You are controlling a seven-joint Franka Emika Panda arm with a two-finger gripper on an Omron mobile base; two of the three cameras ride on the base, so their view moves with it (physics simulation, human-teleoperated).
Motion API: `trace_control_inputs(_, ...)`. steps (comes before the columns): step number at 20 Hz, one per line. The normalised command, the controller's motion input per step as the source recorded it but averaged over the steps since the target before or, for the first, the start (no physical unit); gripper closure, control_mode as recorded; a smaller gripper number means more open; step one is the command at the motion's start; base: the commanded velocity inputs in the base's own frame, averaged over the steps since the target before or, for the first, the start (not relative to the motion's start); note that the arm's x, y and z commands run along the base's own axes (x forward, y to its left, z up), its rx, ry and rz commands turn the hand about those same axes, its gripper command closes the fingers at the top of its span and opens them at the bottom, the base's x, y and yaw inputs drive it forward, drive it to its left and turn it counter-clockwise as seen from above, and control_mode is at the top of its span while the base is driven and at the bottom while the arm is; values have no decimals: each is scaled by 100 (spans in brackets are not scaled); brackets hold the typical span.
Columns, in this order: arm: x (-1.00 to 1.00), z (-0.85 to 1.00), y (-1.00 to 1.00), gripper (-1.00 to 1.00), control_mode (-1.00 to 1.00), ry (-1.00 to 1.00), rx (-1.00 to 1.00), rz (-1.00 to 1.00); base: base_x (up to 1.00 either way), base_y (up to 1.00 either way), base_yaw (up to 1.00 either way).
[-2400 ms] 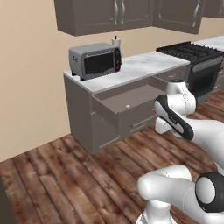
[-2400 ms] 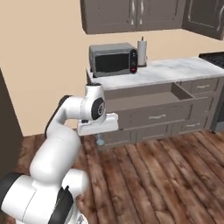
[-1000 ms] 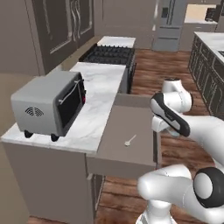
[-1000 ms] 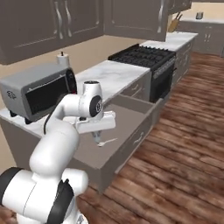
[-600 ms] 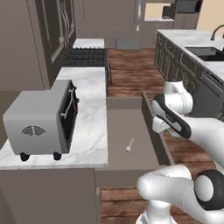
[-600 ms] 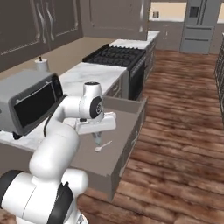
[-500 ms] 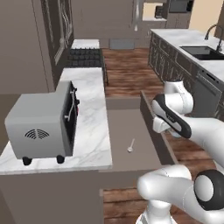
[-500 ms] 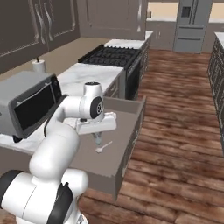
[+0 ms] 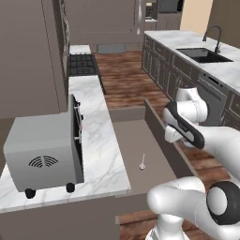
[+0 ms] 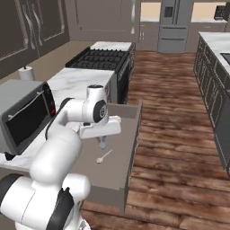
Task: Organize the utensils by type. Pick up the wooden spoons from the counter and place them in the open cabinet. Then pick up the metallic utensils from the counter and place them in the open drawer.
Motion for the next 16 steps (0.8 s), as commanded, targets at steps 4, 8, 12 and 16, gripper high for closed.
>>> trace_control_inputs(4,50,-19,21,100,-100,0,-8,-15,0,0,0)
trace_control_inputs(8,79,-28,38,100,-100,0,-9,-28,0,0,0)
trace_control_inputs(12,58,-28,23,100,-100,0,0,-24,0,0,0)
trace_control_inputs(16,37,-38,17,100,-100,0,0,-28,0,0,0)
